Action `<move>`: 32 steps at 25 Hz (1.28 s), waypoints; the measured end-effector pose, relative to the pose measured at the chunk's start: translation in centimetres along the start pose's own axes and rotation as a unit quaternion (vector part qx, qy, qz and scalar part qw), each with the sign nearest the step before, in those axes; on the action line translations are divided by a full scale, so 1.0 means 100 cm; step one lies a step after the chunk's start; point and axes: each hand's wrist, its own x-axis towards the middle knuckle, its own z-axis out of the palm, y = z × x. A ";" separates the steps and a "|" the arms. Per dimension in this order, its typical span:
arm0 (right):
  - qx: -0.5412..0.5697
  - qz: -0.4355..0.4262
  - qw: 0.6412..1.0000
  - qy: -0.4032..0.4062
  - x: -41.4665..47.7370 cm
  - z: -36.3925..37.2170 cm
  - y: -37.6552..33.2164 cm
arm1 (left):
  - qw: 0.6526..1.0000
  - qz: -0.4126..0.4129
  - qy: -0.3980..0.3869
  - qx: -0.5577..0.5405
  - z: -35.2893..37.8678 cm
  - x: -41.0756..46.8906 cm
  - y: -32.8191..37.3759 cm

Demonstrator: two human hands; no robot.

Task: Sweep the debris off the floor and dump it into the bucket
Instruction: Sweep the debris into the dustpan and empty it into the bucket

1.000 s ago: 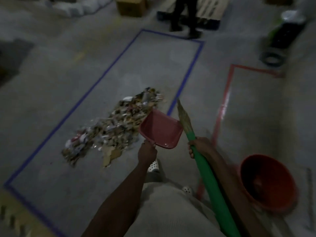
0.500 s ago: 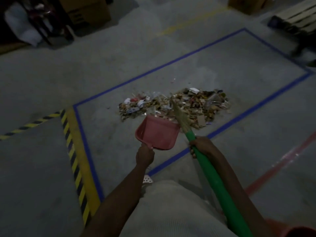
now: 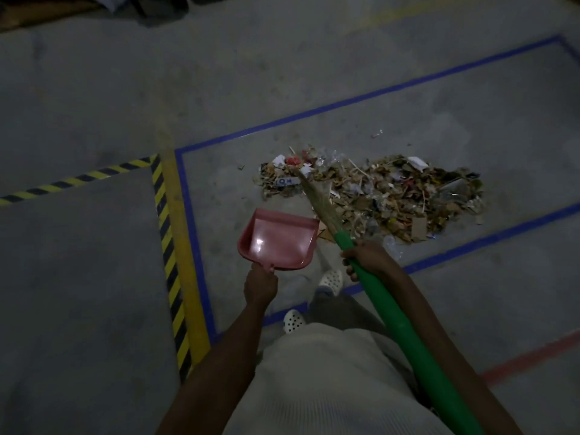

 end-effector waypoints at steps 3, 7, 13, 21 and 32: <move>-0.017 0.027 0.999 -0.004 0.041 0.006 -0.040 | 1.000 -0.012 -0.011 0.000 -0.012 0.038 0.016; -0.056 0.030 0.998 -0.008 0.090 0.013 -0.099 | 0.999 -0.032 0.013 -0.029 -0.038 0.084 0.040; -0.059 0.028 0.998 -0.015 0.133 0.051 -0.151 | 0.999 -0.030 0.005 -0.045 -0.068 0.136 0.051; 0.119 0.019 0.987 0.107 0.174 0.177 -0.144 | 0.990 0.089 -0.052 0.093 -0.158 0.260 0.009; 0.168 -0.043 0.938 0.300 0.347 0.322 -0.050 | 0.937 0.243 -0.111 0.224 -0.086 0.540 -0.078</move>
